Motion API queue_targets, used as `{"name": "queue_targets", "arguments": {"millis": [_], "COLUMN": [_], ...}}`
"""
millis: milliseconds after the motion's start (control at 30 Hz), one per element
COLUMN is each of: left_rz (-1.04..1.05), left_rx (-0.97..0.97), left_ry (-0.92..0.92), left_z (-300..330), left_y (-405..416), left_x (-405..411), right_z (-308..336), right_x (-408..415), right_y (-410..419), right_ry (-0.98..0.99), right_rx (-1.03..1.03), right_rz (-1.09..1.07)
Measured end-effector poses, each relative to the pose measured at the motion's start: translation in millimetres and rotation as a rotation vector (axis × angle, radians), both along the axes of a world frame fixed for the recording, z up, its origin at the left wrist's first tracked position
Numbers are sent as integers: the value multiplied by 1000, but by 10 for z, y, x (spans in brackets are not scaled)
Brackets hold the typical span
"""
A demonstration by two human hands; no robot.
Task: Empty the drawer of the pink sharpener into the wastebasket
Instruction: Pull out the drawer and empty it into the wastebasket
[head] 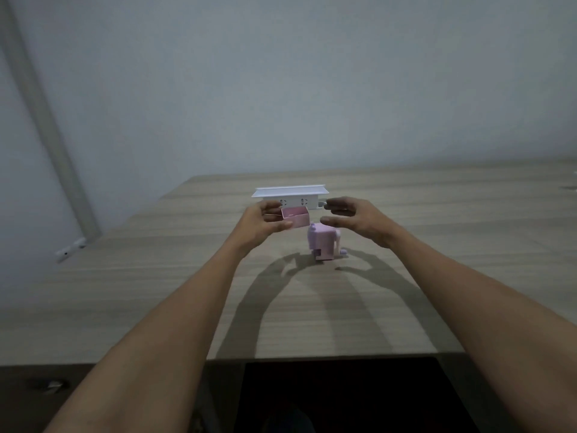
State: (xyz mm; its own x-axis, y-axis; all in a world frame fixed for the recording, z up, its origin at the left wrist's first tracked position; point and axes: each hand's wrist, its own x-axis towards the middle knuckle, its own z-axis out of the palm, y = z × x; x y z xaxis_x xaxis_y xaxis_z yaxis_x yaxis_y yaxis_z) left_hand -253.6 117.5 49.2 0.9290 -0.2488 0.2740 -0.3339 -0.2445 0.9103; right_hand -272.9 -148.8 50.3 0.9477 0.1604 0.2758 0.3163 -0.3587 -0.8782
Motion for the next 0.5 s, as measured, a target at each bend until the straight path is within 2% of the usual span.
{"name": "queue_targets", "arguments": {"millis": [300, 500], "left_rz": [-135, -247], "left_rx": [21, 16], "left_ry": [-76, -93], "left_z": [413, 504], "left_y": [-543, -1101], "left_x": [-438, -785], "right_z": [323, 472], "right_x": [-604, -1139], "right_y": [-251, -702], "right_ry": [6, -21], "right_rx": [6, -18], "right_rz": [22, -90]}}
